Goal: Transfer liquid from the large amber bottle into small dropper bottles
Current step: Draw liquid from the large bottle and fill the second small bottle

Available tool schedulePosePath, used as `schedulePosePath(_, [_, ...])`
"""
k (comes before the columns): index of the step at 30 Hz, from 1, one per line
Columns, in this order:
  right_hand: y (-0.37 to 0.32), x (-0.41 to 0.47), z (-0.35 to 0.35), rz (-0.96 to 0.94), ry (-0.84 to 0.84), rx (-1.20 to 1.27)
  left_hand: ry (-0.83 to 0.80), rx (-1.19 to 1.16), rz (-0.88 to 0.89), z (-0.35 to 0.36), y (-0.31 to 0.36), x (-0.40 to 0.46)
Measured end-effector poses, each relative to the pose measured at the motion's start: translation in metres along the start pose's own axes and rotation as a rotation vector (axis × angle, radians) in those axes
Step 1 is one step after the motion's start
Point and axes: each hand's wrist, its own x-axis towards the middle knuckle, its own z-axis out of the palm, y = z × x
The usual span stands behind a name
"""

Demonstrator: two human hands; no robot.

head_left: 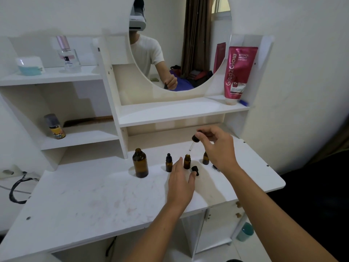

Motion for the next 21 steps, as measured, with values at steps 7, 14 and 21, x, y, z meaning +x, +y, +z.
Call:
schedulePosePath(7, [0.003, 0.003, 0.006, -0.014, -0.067, 0.011, 0.115, 0.044, 0.004, 0.012, 0.000, 0.024])
schedulePosePath(14, [0.004, 0.003, 0.013, -0.047, -0.067, -0.035, 0.158, 0.054, 0.006, 0.013, 0.000, 0.028])
schedulePosePath(21, [0.008, 0.003, 0.012, -0.077, -0.049, -0.070, 0.154, 0.094, 0.027, 0.014, -0.003, 0.029])
